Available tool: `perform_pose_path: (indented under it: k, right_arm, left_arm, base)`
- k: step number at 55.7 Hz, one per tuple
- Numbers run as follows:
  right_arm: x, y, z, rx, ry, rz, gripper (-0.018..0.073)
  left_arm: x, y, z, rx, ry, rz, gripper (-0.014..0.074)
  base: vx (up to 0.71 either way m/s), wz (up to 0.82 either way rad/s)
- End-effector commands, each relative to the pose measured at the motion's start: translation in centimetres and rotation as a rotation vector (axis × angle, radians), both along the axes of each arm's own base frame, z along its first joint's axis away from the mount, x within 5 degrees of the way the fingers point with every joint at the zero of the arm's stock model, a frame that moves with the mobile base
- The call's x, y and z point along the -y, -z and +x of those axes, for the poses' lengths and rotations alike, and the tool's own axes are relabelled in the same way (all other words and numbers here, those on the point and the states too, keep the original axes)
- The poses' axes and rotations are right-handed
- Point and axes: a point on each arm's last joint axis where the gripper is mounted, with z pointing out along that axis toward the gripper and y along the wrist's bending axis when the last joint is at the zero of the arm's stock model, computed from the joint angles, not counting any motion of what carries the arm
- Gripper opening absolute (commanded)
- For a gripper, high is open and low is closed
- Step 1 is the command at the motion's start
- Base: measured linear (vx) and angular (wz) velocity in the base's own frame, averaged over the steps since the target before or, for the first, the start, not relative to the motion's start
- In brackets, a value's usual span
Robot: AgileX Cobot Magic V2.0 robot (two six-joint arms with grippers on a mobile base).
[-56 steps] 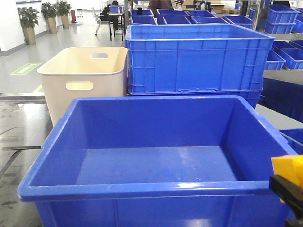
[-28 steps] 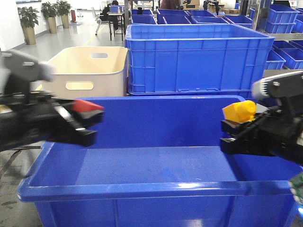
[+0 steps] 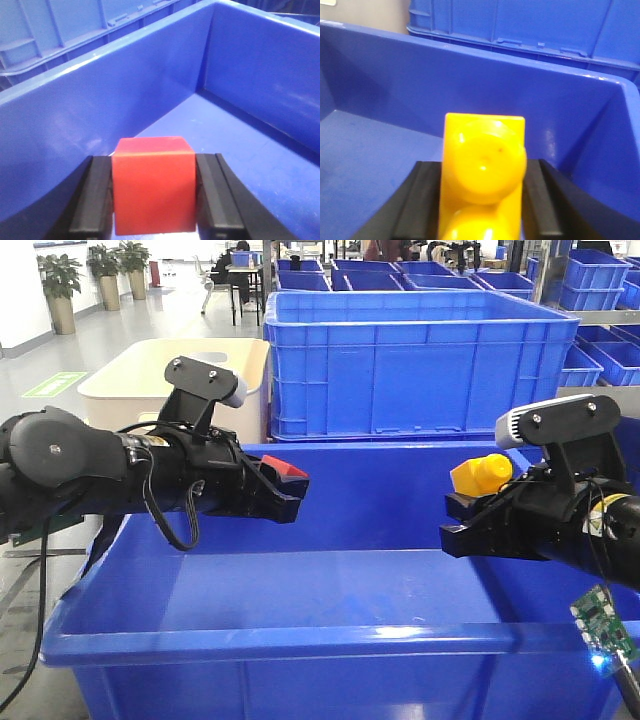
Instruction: Pick red and yellow blocks into blue bin
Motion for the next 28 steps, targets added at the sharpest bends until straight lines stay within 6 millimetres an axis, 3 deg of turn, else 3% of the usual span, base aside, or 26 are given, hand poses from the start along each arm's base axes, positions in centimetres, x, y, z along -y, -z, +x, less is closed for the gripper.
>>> perform_pose_path:
  k: [1, 10, 19, 25, 28]
  right_arm:
    - [0.2, -3.0, -0.4, 0.155, 0.003, 0.032, 0.0525]
    - [0.2, -3.0, -0.4, 0.158, 0.004, 0.033, 0.0589]
    - [0.3, -3.7, -1.0, 0.18, 0.003, 0.038, 0.0575]
    - [0.7, -4.8, -2.4, 0.195, 0.001, 0.038, 0.0517]
    - [1.0, -5.4, -3.6, 0.185, -0.002, 0.036, 0.0454]
  left_arm:
    - [-0.6, -3.7, -1.1, 0.114, -0.033, -0.085, 0.0456]
    - [-0.6, -3.7, -1.1, 0.114, -0.033, -0.086, 0.0584]
    - [-1.1, -4.9, -2.1, 0.154, -0.027, -0.065, 0.0589]
    - [-2.2, -7.2, -4.1, 0.234, -0.026, -0.037, 0.0507]
    - [-2.9, -8.3, -5.3, 0.279, -0.024, -0.002, 0.0377]
  base:
    - [0.0, 0.0]
    - [0.0, 0.0]
    - [0.0, 0.0]
    - [0.0, 0.0]
    - [0.0, 0.0]
